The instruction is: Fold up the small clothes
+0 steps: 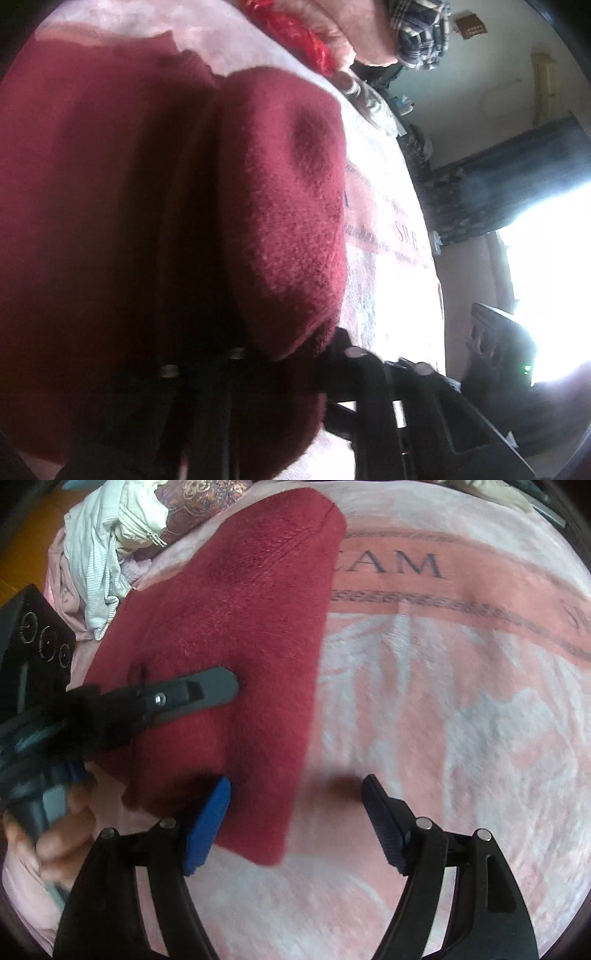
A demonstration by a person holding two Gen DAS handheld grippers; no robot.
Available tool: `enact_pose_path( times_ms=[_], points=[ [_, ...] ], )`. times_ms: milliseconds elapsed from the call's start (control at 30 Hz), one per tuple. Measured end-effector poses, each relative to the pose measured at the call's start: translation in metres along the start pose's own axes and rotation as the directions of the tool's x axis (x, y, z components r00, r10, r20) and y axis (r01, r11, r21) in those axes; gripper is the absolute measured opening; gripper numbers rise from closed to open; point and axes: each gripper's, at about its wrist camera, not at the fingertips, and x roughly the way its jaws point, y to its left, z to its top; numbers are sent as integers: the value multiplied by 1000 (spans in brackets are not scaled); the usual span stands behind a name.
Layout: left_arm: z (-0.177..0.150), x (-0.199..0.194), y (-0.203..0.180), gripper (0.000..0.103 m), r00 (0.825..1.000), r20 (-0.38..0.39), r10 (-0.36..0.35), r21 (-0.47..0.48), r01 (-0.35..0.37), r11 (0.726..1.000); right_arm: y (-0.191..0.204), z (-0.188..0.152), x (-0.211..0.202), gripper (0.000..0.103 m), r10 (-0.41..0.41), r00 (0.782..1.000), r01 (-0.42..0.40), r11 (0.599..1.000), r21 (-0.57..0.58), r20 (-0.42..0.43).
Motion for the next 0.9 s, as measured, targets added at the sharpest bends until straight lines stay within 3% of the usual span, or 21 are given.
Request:
enact_pose_path(
  times_ms=[267,500,700,900],
  points=[
    [-3,-56,-11,11,995,96,-26,97,16,995,-12,3,-16,75,-10,999,9,1000,25,38],
    [3,-159,11,11,980,200,2,161,-34,986,16,14,-2,75,70,997,-71,997,15,27],
    [12,-212,66,11,971,230,65,139,-99,985,67,24,9,75,123,992,-122,991,-63,15],
    [9,-207,123,12,964,183,191,165,-221,961,106,24,31,75,172,984,-175,979,-100,-40]
  ],
)
